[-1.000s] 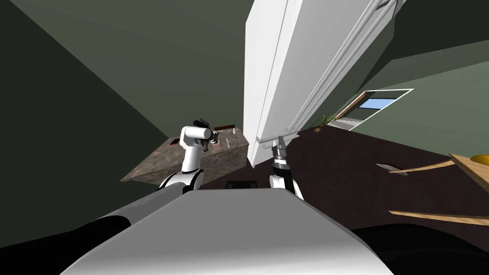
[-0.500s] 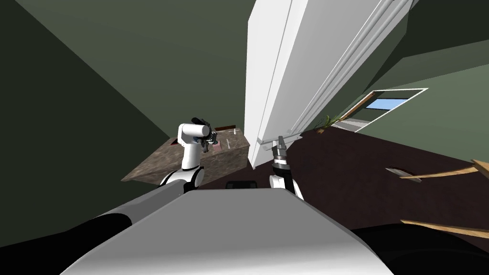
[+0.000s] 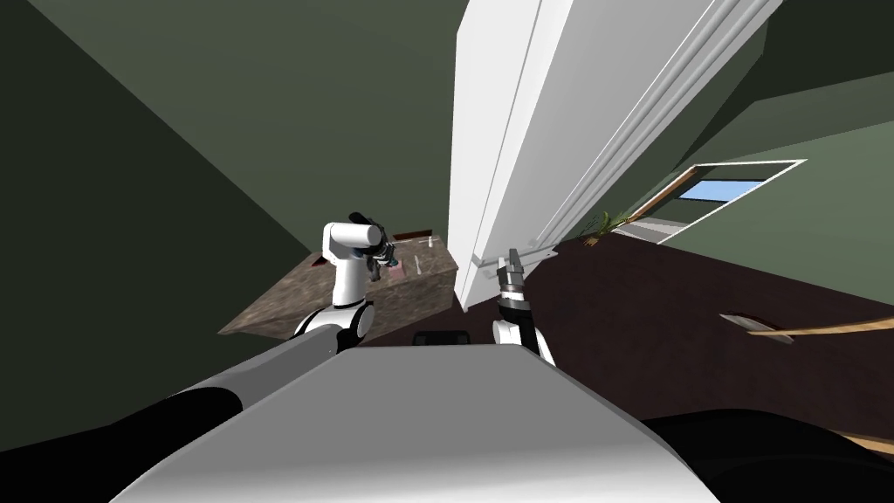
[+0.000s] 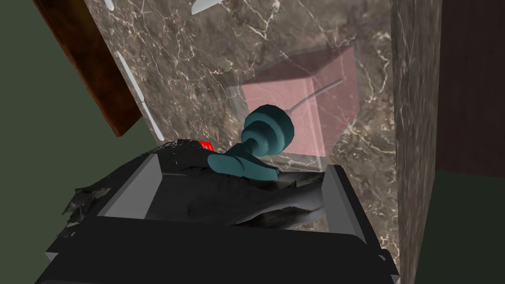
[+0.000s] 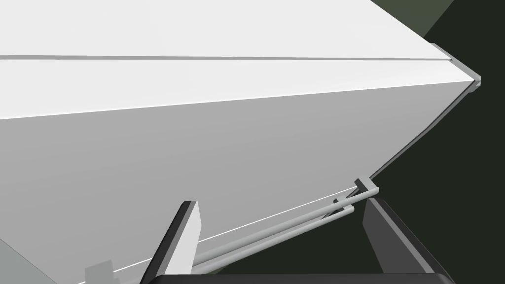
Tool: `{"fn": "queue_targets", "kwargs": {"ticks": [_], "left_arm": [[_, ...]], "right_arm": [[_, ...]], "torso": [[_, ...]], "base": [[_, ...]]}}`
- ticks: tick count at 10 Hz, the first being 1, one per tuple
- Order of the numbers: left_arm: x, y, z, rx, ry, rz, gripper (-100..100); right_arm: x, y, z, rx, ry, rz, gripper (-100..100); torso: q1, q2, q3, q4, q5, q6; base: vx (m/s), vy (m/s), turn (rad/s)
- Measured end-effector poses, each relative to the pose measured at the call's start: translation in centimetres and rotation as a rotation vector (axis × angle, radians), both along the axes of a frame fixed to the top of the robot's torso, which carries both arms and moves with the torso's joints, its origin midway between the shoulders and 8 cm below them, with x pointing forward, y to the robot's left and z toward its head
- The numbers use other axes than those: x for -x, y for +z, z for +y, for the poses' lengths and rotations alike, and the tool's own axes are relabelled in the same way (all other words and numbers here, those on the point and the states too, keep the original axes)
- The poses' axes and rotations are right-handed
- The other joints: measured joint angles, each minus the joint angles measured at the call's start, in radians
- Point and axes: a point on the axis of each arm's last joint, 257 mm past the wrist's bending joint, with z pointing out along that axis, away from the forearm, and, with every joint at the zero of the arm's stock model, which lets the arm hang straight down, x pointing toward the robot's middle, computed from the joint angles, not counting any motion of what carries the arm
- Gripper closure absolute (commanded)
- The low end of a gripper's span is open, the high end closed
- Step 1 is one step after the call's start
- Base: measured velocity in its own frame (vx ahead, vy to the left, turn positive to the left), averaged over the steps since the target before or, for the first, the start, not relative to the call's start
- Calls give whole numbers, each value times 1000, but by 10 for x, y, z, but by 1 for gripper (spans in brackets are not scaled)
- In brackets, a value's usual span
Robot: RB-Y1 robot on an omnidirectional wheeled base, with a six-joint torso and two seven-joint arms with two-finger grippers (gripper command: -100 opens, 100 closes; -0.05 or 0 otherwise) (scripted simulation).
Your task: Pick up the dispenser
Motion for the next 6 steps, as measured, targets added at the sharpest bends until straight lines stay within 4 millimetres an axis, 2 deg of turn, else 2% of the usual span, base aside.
{"fn": "queue_targets", "kwargs": {"ticks": [3,4,5,6], "left_arm": [[12,-1,4,2,10,51,-100],[13,-2,4,2,10,55,0],[13,-1,4,2,10,55,-100],[11,-7,5,2,11,58,-100]], "right_arm": [[0,0,0,0,0,0,0],[0,0,0,0,0,0,0],[0,0,0,0,0,0,0],[0,0,0,0,0,0,0]], "torso": [[1,-1,-1,0,0,0],[0,1,0,0,0,0],[0,2,1,0,0,0],[0,3,2,1,0,0]], "base": [[55,13,6],[6,2,0],[0,0,0],[0,0,0]]}}
